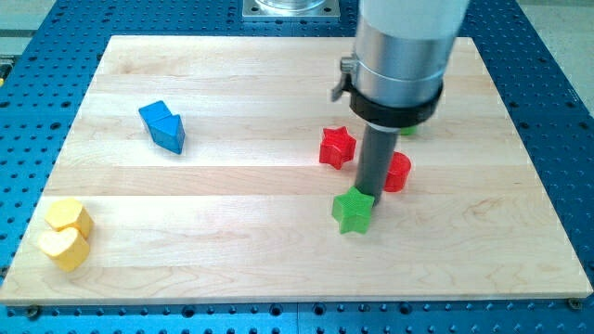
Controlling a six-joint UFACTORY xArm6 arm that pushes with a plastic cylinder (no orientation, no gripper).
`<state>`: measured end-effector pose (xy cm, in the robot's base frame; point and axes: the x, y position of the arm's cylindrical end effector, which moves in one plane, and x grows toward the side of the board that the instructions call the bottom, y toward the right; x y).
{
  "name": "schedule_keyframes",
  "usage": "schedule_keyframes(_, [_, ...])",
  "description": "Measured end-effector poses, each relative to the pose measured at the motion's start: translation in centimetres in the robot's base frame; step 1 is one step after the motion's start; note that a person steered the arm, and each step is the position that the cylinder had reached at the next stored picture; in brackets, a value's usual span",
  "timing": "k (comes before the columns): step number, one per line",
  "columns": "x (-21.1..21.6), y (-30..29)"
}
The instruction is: Move the red circle into the red star
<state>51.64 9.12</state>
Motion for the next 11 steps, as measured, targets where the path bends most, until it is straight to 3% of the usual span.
schedule_keyframes(1, [1.2,1.3])
schedule_keyframes(4, [-3.1,6.9])
schedule_keyframes(5, [-4.1,5.6])
schedule_keyframes(7, [-5.1,-2.7])
schedule_keyframes(8, [-4.9,-1.8])
schedule_keyframes(9, [-5.0,6.2])
schedule_keyframes(11, [-7.9,0.7])
